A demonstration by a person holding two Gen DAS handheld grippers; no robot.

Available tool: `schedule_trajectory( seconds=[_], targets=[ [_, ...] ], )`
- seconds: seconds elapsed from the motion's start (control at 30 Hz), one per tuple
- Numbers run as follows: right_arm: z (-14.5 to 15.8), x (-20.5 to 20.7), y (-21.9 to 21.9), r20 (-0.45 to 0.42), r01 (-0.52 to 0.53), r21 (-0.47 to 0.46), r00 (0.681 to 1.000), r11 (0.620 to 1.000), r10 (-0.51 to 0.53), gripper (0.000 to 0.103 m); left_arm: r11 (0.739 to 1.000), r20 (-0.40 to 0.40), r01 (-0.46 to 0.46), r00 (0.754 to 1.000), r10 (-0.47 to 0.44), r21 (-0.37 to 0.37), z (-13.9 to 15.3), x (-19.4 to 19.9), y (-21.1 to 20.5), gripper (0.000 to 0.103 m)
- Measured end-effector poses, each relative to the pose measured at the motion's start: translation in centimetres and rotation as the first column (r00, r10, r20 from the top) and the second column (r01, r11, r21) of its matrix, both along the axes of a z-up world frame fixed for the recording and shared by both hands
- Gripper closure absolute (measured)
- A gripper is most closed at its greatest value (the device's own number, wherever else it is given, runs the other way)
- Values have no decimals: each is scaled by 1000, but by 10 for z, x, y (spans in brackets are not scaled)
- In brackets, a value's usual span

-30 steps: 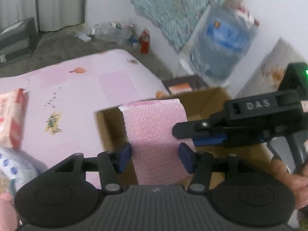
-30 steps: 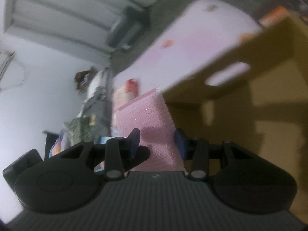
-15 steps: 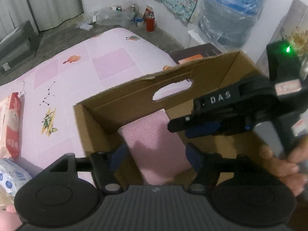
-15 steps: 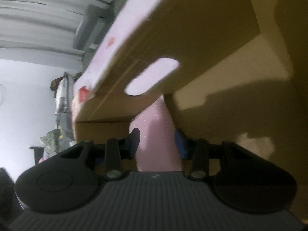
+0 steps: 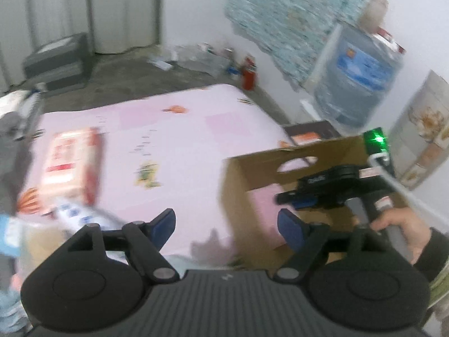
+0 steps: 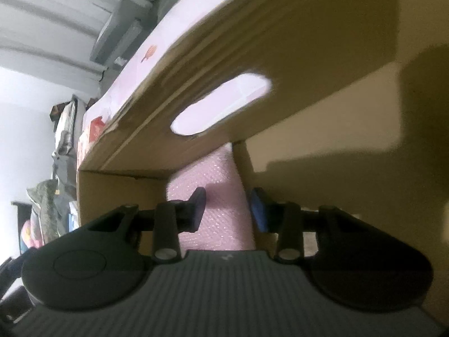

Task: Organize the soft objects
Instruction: 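Carry the pink pouch with the right gripper into the cardboard box and release, then move the right gripper back and grasp the blue bandage box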

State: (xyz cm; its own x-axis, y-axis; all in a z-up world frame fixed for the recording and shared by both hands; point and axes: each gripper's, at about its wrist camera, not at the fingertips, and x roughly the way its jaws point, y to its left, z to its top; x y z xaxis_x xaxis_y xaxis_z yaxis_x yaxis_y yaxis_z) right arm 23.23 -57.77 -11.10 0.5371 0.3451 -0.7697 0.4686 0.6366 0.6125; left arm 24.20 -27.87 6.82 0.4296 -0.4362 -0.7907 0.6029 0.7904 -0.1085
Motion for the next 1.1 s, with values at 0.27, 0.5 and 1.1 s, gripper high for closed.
schedule_trajectory(
  seconds=[0.27,0.5,1.1],
  targets=[
    [7,13,28,9,-64,-78,998,995,65,71,984,53,-176,983,174,21,-6,7,96,22],
    [41,6,21,51,-15,-118,998,993,21,46,942,94,-334,937,335,-32,2,8,185,22],
    [191,151,252,335,-536,-182,754,824,565,33,841,16,-537,842,539,-66,-35,57,283,48]
  ],
)
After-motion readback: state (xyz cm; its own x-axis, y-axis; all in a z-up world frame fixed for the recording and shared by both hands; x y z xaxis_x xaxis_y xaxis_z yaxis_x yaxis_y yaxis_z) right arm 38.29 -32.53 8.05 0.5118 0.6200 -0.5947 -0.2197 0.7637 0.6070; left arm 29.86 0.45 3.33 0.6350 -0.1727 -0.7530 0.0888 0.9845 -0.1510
